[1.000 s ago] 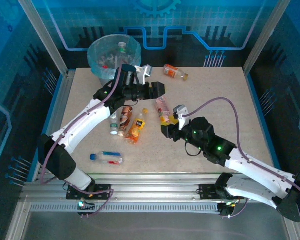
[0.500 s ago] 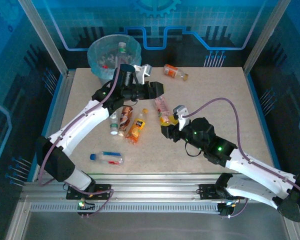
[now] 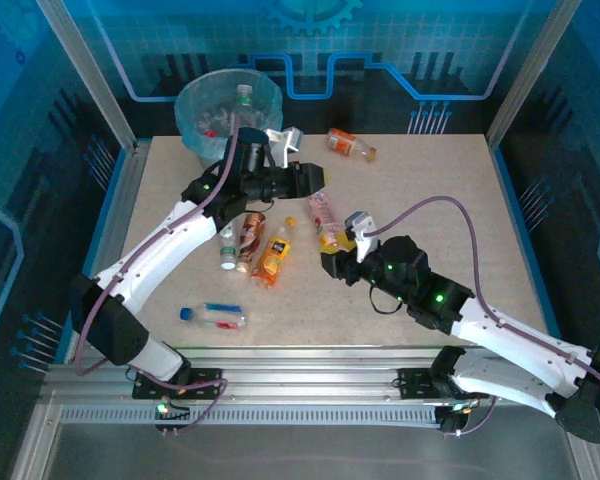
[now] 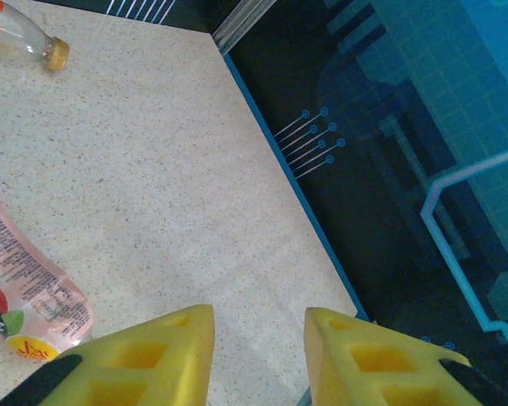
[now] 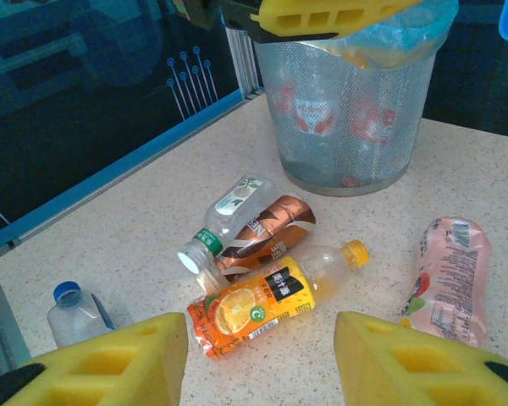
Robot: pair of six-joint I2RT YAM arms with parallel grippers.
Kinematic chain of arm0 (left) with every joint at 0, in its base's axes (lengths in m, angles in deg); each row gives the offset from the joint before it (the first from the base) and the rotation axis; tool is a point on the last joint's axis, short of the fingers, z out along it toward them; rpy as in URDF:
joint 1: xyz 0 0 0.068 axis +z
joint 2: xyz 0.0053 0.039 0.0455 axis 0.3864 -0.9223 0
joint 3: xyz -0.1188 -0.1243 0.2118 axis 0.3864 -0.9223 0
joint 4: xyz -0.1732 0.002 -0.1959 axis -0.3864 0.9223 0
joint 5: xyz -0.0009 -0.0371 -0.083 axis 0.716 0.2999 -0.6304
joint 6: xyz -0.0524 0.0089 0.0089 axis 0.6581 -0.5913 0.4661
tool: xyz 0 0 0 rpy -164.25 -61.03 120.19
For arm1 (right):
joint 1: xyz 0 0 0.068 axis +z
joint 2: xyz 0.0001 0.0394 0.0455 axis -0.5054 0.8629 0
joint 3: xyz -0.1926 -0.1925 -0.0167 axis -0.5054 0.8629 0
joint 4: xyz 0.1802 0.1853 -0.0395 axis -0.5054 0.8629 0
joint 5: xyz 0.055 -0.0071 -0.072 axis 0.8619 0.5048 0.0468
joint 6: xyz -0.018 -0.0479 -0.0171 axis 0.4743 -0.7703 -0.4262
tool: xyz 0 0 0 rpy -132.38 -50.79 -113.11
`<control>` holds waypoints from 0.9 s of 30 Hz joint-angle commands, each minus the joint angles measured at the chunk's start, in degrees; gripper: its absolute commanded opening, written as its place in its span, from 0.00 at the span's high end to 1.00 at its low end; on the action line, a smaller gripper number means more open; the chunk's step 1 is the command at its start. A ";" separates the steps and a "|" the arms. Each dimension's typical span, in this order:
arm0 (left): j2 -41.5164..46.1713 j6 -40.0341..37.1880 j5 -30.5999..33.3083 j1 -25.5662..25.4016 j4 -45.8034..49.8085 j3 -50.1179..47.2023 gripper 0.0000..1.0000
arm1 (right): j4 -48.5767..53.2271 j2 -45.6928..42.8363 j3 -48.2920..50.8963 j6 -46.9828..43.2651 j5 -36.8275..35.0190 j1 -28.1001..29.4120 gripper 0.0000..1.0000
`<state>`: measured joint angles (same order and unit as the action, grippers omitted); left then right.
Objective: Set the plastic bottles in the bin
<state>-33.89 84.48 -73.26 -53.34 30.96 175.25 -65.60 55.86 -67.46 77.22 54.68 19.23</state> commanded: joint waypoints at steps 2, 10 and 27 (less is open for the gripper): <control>2.66 -1.23 1.46 -0.48 -1.06 -0.18 0.69 | -0.43 -0.98 -2.95 -1.25 -0.70 1.04 0.50; 4.38 -1.32 2.73 -0.49 -1.26 -1.32 0.74 | -0.99 -1.10 -3.21 -1.56 -0.28 1.01 0.50; 7.46 -4.25 5.76 -0.44 4.59 -0.44 0.37 | 28.49 37.80 -30.98 1.23 -10.96 -11.25 0.02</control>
<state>-28.40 82.49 -68.96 -53.34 33.38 174.40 -45.30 88.05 -94.61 77.42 44.47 9.78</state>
